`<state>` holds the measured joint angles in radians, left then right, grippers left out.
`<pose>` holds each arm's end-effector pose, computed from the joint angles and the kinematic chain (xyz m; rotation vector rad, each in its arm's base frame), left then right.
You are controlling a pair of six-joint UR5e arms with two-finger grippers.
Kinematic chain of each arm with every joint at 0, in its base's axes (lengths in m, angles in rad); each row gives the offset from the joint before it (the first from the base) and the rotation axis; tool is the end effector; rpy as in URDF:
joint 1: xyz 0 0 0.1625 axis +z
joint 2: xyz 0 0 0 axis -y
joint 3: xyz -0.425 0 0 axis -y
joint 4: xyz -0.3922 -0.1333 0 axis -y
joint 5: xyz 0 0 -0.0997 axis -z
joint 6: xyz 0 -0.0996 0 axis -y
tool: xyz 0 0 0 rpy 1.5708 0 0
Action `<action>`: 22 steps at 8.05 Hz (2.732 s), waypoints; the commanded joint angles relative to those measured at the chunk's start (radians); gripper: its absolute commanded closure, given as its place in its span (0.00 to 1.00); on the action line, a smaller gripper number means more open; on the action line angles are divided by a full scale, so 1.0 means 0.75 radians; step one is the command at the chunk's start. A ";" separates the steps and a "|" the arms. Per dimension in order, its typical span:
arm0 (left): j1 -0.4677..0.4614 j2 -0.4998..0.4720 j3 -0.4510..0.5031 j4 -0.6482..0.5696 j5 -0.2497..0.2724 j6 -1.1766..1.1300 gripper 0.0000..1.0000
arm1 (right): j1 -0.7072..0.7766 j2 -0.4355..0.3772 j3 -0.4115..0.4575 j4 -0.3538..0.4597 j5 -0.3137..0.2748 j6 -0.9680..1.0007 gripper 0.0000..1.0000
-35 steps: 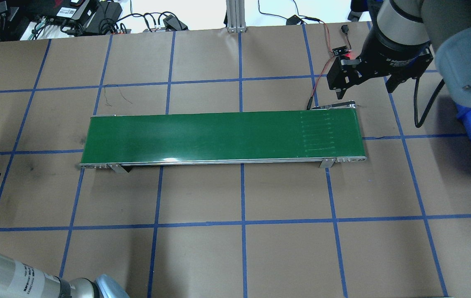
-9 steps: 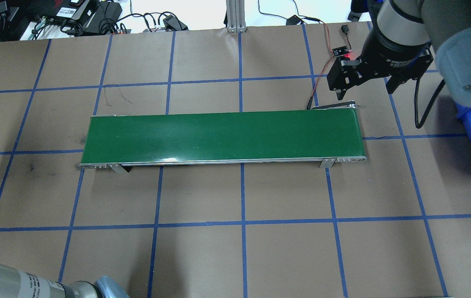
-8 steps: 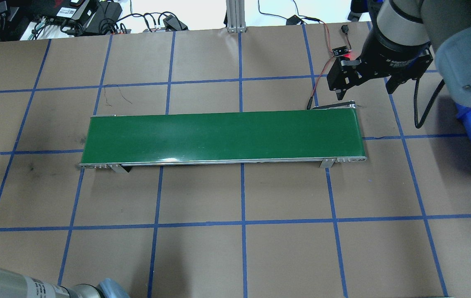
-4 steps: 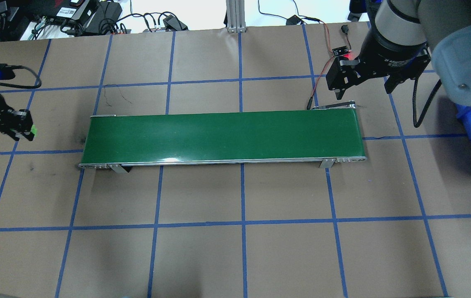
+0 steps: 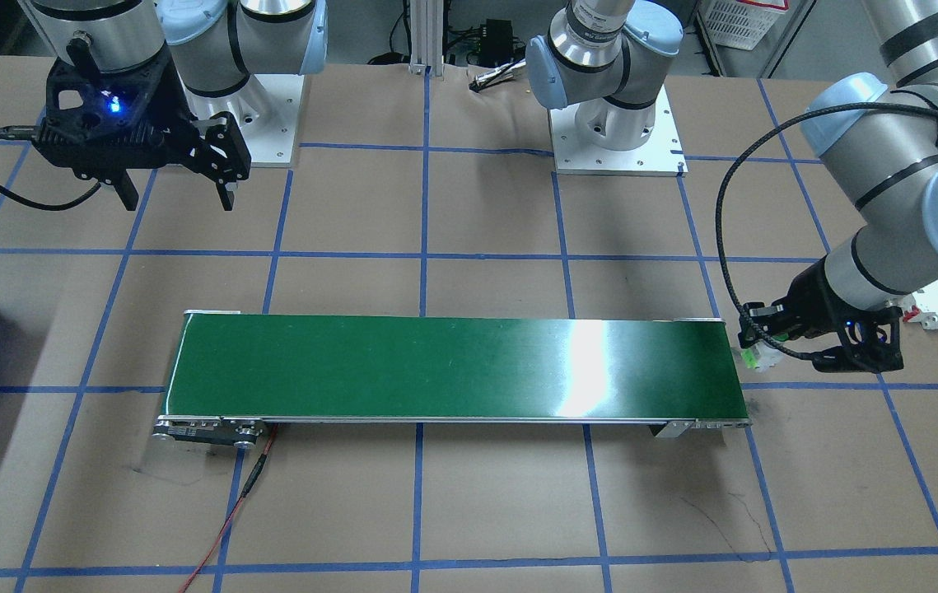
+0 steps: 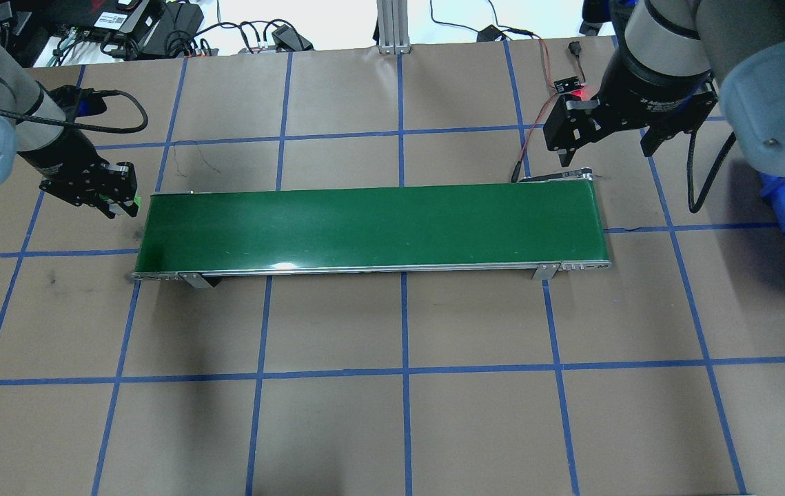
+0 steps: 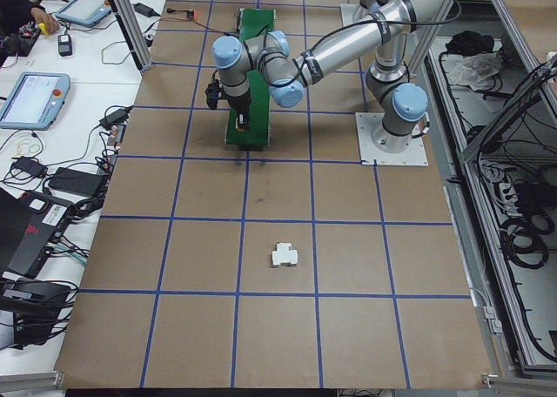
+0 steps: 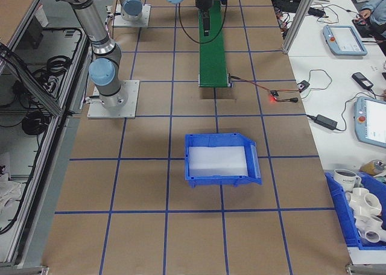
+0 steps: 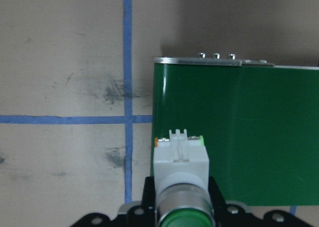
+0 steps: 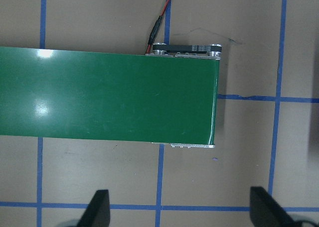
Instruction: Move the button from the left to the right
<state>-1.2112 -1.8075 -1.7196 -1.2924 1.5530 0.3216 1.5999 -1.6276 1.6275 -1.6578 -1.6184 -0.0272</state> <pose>0.0677 -0.5638 0.3185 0.0601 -3.0850 -0.1467 0.1424 -0.4721 0.4964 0.0838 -3.0900 0.1348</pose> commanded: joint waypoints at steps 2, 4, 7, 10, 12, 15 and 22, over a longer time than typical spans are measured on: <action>-0.062 -0.087 -0.008 -0.048 -0.001 -0.040 1.00 | 0.000 0.000 0.000 0.001 0.000 0.001 0.00; -0.062 -0.097 -0.004 -0.052 0.001 -0.036 1.00 | 0.000 0.000 0.000 0.001 0.000 0.001 0.00; -0.062 -0.155 0.002 -0.040 0.040 -0.036 1.00 | 0.000 0.000 0.000 0.003 0.000 0.001 0.00; -0.121 -0.090 0.002 -0.119 0.034 -0.121 0.00 | 0.000 0.000 0.000 0.006 0.000 0.006 0.00; -0.276 0.065 0.004 -0.213 0.038 -0.365 0.00 | 0.000 0.000 0.000 0.008 0.000 0.008 0.00; -0.326 0.244 0.043 -0.300 0.038 -0.513 0.00 | 0.002 0.002 0.002 0.008 0.008 0.001 0.00; -0.297 0.256 0.121 -0.267 0.026 -0.496 0.00 | 0.004 0.098 -0.002 -0.103 0.231 0.001 0.00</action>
<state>-1.4397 -1.6042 -1.6303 -1.4967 1.5757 -0.0537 1.6005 -1.5887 1.6236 -1.7114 -1.4768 -0.0260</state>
